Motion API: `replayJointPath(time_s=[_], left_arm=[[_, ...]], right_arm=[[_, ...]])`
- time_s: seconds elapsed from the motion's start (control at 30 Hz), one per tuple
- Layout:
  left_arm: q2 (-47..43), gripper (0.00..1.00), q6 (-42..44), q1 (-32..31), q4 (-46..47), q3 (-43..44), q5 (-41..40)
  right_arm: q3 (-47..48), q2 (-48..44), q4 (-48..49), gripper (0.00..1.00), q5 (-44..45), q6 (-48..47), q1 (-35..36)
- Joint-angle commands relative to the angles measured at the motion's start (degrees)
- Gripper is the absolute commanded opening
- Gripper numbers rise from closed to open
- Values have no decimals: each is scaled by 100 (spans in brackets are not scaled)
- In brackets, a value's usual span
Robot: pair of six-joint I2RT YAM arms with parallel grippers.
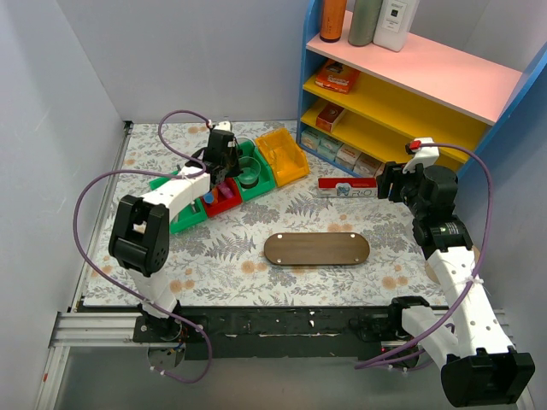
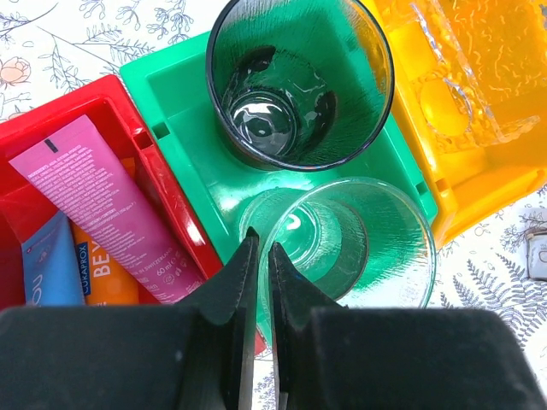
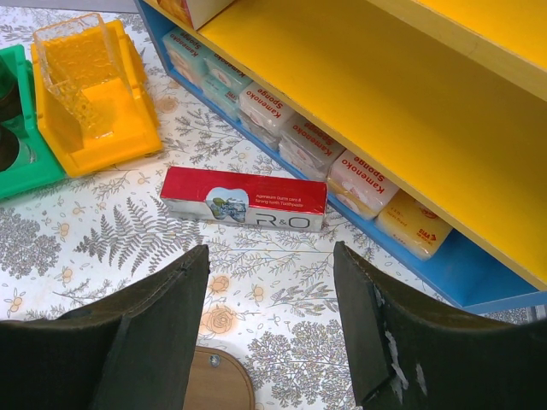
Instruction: Prepare toiletry sets of a toothbrush and toothpaste on the tray
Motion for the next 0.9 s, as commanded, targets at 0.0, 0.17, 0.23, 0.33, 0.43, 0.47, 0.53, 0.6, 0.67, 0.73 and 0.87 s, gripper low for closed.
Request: replayJointPath(time_s=[0.0,0.17,0.23,0.33,0.43,0.47,0.53,0.6,0.67,0.73,0.87], left_arm=[[-639,0,-87,7,223,-63,90],[-1007,0,-166,16,433,-300,116],[-1113,0,-184,16,583,-396,160],[-1271,0,-228,25,741,-519,239],[-1403,0,-281,60,864,-634,336],[-1430,0,-290,77,882,-651,354],[-1465,0,-290,95,865,-660,450],[-1491,0,-298,95,838,-678,512],[-1570,0,-298,95,812,-722,582],[-1702,0,-194,95,785,-818,635],[-2018,0,-18,95,821,-994,697]], right_arm=[[226,-37,153,67,12,-57,13],[218,-45,144,67,21,-66,13],[218,-54,144,67,21,-66,13],[226,-54,135,67,21,-66,22],[226,-45,135,67,12,-75,22],[226,-45,127,67,21,-75,22],[226,-45,127,67,21,-75,22],[227,-37,127,67,21,-75,13],[235,-28,127,67,21,-75,22],[227,-10,127,67,21,-66,13],[340,34,-14,66,12,-84,13]])
